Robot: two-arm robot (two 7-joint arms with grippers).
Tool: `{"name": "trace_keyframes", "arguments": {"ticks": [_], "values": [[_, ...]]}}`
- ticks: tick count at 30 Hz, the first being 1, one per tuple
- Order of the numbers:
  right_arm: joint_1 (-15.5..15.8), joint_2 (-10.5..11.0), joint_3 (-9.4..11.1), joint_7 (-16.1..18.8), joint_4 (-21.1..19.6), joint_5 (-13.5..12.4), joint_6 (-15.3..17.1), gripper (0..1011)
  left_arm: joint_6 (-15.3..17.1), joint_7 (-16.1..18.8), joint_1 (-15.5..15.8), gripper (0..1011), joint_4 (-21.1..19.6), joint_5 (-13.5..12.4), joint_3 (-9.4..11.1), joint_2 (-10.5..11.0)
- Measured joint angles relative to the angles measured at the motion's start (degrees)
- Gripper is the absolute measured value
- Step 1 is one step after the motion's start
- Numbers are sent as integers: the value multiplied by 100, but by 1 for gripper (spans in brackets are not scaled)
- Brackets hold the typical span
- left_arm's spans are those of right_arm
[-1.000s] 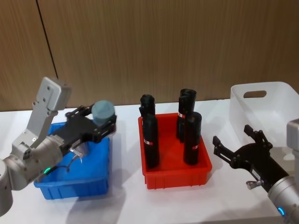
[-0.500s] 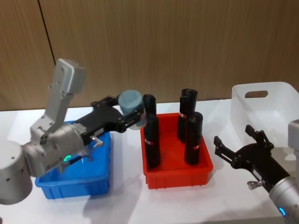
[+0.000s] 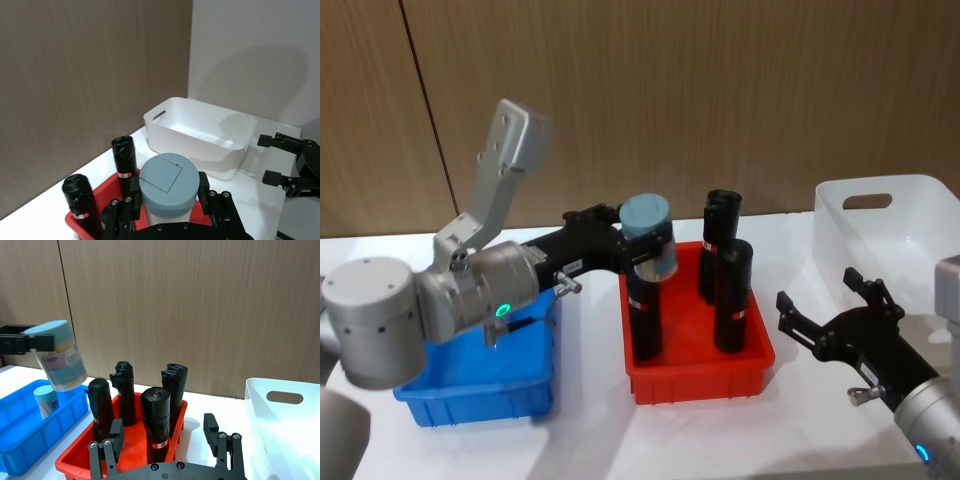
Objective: Pick the cotton swabs from the blue box and place them into the white box.
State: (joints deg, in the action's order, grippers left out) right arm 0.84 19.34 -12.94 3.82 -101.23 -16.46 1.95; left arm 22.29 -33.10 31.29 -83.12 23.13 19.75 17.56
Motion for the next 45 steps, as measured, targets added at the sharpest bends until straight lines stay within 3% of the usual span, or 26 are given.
{"name": "trace_keyframes", "arguments": {"ticks": [12, 20, 34, 45], "values": [[0, 0, 0, 0, 0, 0, 0, 1002, 338, -713, 736, 663, 735, -326, 152, -375], [0, 0, 0, 0, 0, 0, 0, 1002, 411, -1010, 1040, 663, 1007, -501, 219, -523], [-13, -3, -1, 34, -3, 22, 24, 1002, 462, -1245, 1287, 663, 1226, -637, 278, -641], [-239, -45, -39, 474, -6, 204, 360, 1002, 477, -1312, 1362, 661, 1293, -677, 292, -676]]}}
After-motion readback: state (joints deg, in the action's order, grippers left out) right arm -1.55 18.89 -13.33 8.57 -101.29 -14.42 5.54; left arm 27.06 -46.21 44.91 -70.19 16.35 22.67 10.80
